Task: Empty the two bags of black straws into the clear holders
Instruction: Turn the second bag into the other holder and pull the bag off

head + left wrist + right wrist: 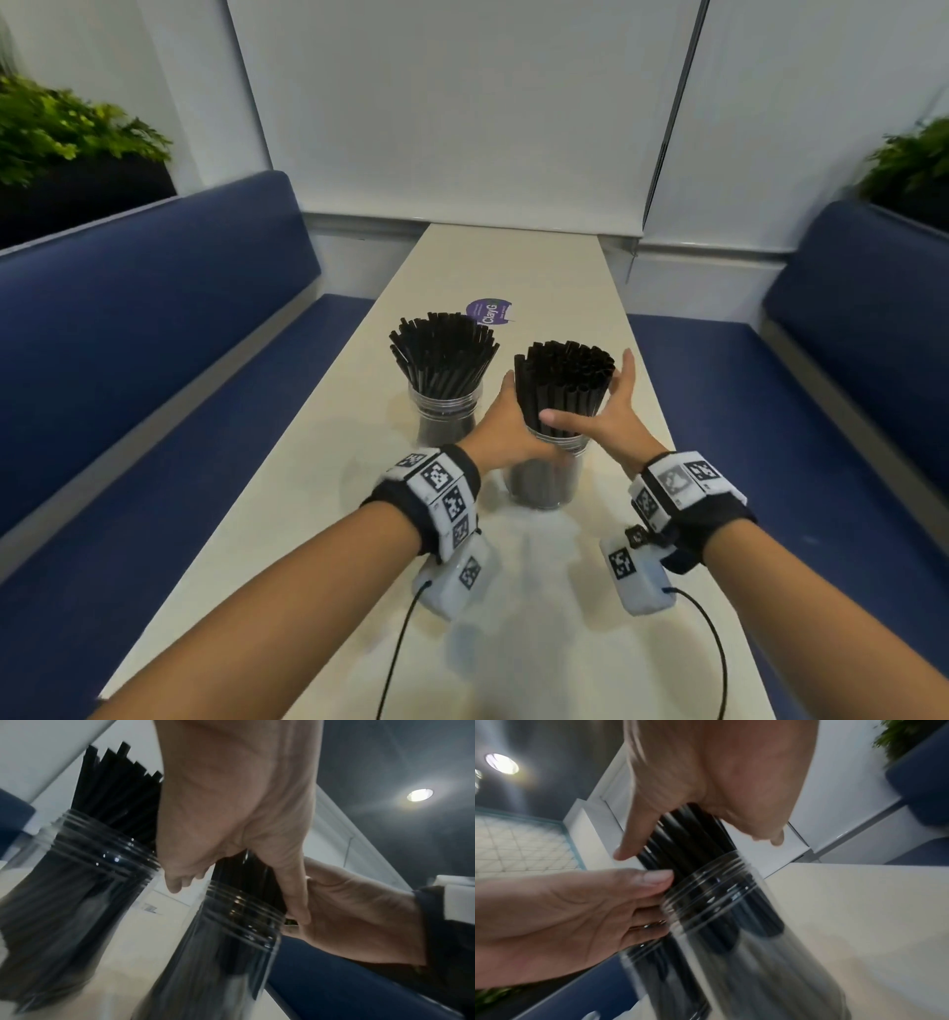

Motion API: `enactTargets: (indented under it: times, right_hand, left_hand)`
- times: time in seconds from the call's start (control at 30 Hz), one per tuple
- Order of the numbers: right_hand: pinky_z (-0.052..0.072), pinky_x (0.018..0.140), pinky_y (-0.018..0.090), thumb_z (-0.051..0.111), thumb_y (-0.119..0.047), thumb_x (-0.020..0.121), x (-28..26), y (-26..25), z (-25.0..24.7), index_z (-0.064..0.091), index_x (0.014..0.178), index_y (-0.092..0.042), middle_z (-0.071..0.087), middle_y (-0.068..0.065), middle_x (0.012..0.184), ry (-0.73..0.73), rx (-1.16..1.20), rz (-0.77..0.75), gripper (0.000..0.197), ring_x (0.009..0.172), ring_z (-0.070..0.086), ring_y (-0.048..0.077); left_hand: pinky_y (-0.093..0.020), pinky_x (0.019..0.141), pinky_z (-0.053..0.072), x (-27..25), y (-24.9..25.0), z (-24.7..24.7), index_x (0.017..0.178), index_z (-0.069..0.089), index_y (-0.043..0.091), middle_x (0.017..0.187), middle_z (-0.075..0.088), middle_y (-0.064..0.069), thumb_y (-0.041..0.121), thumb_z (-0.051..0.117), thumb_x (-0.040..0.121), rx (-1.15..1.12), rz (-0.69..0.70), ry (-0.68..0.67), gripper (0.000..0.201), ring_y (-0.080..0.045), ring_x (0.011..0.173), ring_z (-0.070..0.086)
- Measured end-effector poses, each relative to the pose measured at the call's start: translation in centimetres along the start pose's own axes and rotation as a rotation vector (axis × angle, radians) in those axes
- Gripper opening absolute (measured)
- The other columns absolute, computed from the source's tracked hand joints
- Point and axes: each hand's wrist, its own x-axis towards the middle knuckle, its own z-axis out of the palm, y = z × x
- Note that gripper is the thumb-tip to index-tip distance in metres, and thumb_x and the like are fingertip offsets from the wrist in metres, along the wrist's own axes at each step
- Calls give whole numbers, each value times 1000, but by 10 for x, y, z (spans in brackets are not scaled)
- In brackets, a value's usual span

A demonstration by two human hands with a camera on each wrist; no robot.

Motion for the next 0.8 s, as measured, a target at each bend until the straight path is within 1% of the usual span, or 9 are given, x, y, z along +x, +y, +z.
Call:
enactTargets:
  times: [0.1,0.17,0.27,0.4,0.5,0.53,0.67,0.73,0.8]
  right_hand:
    - [29,98,27,75,1,68,16,0,-5,-20,142,-19,28,1,137,-86,29,12,122,123,32,11]
    - [34,97,24,80,-2,63,23,1,-7,-4,144,-15,33,-2,130,-109,19,-2,117,122,35,12]
    - [45,80,14,81,-7,58,27,3,-6,24,135,-13,44,-1,122,-132,-33,-52,96,112,46,10]
    - [50,69,5,75,6,65,32,9,-4,32,130,-8,52,0,113,-58,67,-81,79,101,52,2]
    - [52,71,7,75,6,65,35,10,-3,35,128,-7,53,10,121,-46,89,-93,76,103,55,6]
    - [52,72,8,74,7,66,35,8,-2,35,128,-6,53,11,121,-45,98,-98,74,103,55,6]
    - [55,76,14,73,8,67,36,-5,-2,37,127,-6,54,12,121,-19,177,-143,71,105,57,12]
    - [55,85,23,74,7,66,35,-12,-3,36,127,-9,54,9,121,-18,198,-164,74,108,57,15]
    - [50,95,30,77,4,63,32,-17,-5,31,133,-15,51,3,122,-28,188,-183,86,112,53,12]
  left_hand:
    - [-35,106,41,19,-3,2,142,2,18,139,41,-7,2,84,60,-89,-5,-22,117,-21,128,44]
    - [-36,106,42,29,-4,2,142,0,18,138,40,-8,2,82,63,-84,-7,-59,115,-21,128,44]
    - [-33,101,42,41,-7,3,140,5,14,130,42,-6,7,82,65,-32,-3,-46,107,-22,125,46]
    - [-34,102,42,49,-11,7,136,14,16,126,44,-2,12,85,60,-71,6,16,104,-23,125,46]
    - [-43,105,43,52,-13,6,131,20,28,125,51,-1,40,86,43,-21,9,74,111,-23,122,49]
    - [-46,105,43,52,-12,5,130,21,29,126,52,-2,43,85,41,-14,19,89,110,-24,122,50]
    - [-42,103,45,51,3,-1,134,21,16,128,47,-6,12,87,56,-104,87,94,103,-24,122,49]
    - [-43,103,45,48,11,-3,135,20,14,130,46,-9,11,85,56,-143,127,105,103,-25,122,49]
    - [-48,105,44,42,17,-2,137,16,17,134,43,-11,9,84,56,-176,162,116,107,-26,124,48]
